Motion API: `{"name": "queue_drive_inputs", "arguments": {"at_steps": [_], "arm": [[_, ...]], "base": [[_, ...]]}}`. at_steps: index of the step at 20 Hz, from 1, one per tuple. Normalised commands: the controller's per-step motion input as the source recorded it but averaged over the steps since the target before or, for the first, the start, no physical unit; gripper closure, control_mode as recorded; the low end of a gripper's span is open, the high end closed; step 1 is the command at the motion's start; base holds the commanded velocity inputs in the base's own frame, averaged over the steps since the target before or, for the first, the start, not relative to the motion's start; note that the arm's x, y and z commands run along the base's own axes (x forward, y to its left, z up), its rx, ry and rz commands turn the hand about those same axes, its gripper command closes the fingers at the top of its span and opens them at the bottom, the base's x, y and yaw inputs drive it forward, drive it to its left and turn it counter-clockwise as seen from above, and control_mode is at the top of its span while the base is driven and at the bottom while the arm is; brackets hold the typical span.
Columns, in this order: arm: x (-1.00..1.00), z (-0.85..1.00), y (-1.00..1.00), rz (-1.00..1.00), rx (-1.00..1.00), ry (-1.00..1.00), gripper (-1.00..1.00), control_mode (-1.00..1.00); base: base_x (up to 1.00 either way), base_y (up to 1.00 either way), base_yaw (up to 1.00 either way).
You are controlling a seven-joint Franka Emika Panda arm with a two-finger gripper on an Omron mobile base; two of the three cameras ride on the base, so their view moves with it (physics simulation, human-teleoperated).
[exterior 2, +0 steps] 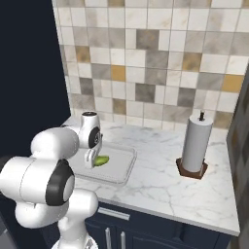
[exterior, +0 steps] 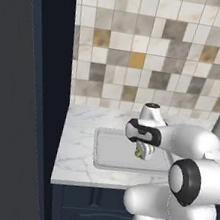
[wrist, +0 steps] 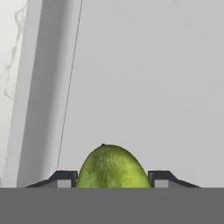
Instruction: Pick the kiwi and mango from the fridge and place them inside the tupperware on the counter.
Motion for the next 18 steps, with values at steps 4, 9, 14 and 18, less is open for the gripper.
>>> {"name": "queue_drive_inputs", "arguments": {"at_steps": [4, 9, 14, 18], "arm": [[0.31, -0.23, 0.0, 0.0, 0.0, -0.19, -1.0, -1.0], [0.06, -0.13, 0.0, 0.0, 0.0, -0.26, -1.0, -1.0], [-0.07, 0.03, 0.0, 0.0, 0.0, -0.07, -1.0, -1.0], [-0.21, 0.37, -0.1, 0.04, 0.05, 0.0, -1.0, -1.0]], "base": [[0.0, 0.0, 0.0], [0.0, 0.0, 0.0], [0.0, 0.0, 0.0], [0.0, 0.0, 0.0]]}}
